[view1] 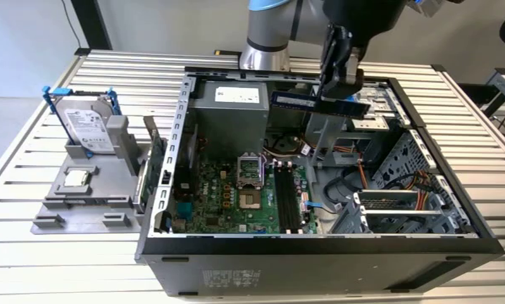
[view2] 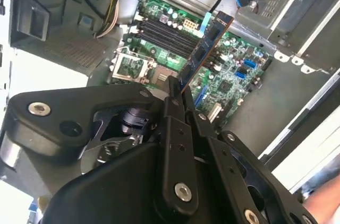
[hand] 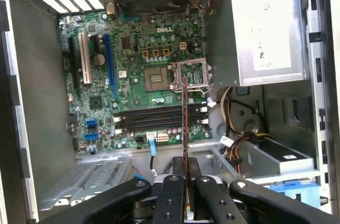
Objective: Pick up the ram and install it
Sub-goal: 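Insert the ram into the slot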
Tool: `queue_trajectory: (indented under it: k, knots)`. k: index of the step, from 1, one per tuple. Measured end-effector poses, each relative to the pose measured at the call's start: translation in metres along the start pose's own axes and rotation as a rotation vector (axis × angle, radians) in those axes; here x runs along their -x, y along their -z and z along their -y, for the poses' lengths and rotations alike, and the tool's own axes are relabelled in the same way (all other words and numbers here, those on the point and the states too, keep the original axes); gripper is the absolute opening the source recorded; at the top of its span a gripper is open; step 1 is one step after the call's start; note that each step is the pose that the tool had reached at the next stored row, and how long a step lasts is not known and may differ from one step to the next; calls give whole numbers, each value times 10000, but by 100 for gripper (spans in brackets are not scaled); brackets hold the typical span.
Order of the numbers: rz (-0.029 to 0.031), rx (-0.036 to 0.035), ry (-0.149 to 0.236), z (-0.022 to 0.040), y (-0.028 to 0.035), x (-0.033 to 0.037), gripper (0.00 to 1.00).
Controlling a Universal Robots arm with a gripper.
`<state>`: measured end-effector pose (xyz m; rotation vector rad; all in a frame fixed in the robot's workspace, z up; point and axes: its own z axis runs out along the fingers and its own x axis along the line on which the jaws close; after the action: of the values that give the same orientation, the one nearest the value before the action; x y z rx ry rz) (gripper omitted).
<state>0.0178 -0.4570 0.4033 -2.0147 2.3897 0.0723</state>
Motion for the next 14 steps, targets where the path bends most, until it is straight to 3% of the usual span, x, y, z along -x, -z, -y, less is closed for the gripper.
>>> queue_trajectory:
  k: [14]
  knots:
    - [65,-105,-2533,0,0,0,0]
